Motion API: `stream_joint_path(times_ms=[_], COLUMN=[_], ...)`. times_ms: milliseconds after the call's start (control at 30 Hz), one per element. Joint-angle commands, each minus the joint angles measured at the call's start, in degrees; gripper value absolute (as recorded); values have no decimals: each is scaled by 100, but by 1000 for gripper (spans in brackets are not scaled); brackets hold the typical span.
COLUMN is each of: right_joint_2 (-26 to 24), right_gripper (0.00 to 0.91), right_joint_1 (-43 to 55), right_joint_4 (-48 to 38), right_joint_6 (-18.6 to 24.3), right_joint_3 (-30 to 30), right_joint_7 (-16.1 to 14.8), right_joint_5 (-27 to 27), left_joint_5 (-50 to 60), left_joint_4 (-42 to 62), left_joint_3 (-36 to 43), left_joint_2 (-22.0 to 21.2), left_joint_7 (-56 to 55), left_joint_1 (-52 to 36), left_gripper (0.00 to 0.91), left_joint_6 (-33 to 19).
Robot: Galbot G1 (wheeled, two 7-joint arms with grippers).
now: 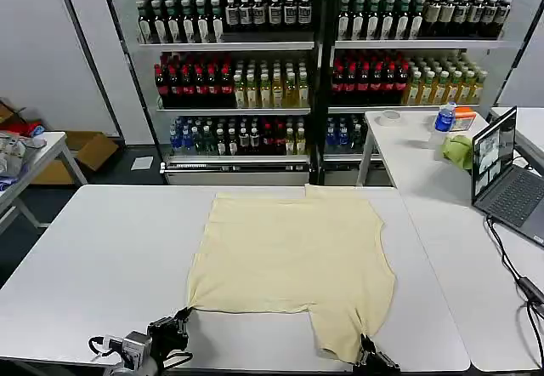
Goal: Fold and organize the clothes.
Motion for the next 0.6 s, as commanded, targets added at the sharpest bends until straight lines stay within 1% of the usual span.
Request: stream_joint_path(times_ms=[33,167,300,433,600], right_joint_2=[26,-38,-164,-284,-424], right_gripper=[0,0,0,0,0], right_joint_1=[-27,-158,-285,-338,-426], right_joint_4=[192,524,880,1040,1242], right_joint_6=[141,225,235,224,211], right_joint_3=[-8,54,283,553,726], right_joint_7=[11,-46,-121,-151,-177], right_joint_5=[12,-50,-41,43,131], left_joint_5=[-50,-117,-177,-184,-184], left_joint_4=[-173,-396,-691,-938,-1189], left_joint_3=[-28,-130,-253,-349,-473], left_joint_2=[5,25,79,130,146], left_joint_7=[3,2,0,-4,-10], left_joint_1=[13,96,252,414,624], left_gripper=[20,20,20,20,20], left_joint_6=[-2,-3,-4,-4,-3])
